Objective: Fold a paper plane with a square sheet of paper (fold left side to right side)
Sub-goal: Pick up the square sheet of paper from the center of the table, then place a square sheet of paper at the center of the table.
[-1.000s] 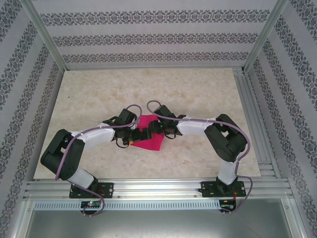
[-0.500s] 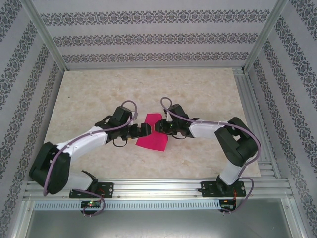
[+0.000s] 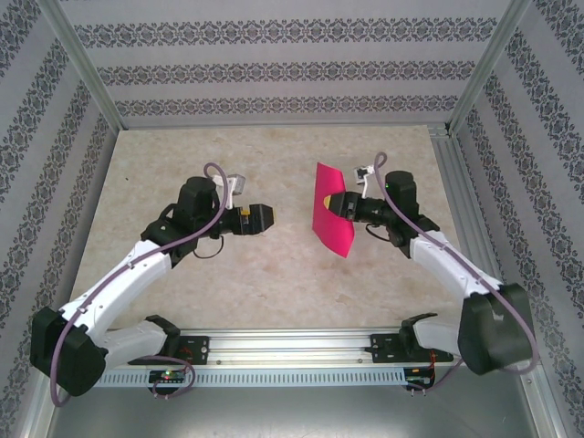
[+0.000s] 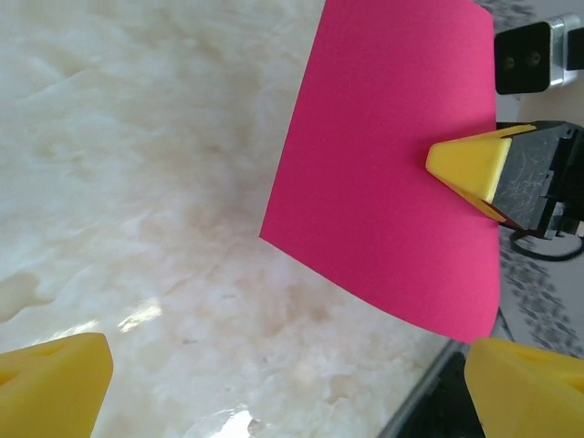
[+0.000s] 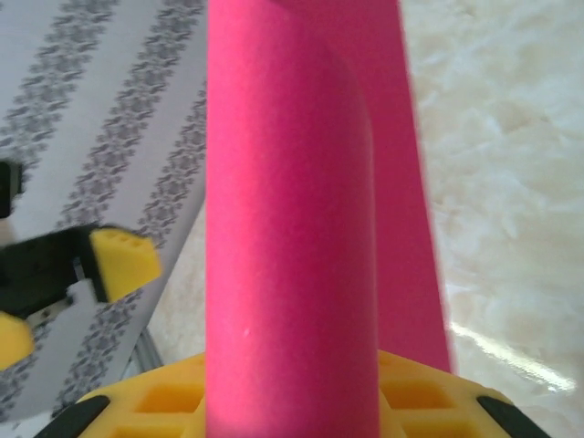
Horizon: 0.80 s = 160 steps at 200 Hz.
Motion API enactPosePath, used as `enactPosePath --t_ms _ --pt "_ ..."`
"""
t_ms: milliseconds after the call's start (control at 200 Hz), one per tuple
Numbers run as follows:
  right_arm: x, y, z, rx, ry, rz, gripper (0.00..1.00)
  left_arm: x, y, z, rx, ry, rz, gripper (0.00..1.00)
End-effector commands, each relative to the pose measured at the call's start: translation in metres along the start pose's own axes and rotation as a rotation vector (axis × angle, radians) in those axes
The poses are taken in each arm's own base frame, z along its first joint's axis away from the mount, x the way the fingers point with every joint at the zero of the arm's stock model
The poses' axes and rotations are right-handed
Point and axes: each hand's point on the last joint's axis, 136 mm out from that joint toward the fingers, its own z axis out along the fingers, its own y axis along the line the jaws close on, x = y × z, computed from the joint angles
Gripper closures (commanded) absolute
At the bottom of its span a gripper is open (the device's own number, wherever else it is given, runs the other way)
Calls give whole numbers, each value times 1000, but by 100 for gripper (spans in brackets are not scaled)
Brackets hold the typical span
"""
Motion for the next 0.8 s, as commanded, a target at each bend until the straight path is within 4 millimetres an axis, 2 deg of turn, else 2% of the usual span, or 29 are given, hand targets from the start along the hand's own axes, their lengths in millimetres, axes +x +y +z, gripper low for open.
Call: enactPosePath --t_ms 0,190,400,585,794 --pt "-6 48 -22 -150 29 -143 70 -22 -44 -4 190 -3 166 0" --pt "-15 92 -48 -202 12 -282 73 -40 -86 -6 363 27 308 0" --pt "-21 133 -68 -301 2 -364 73 -46 -110 0 487 72 361 0" --pt "-21 157 -79 -363 -3 -408 74 -40 -135 -6 598 104 420 0" --pt "-16 171 -83 -410 7 -426 74 -33 -155 -13 662 127 463 6"
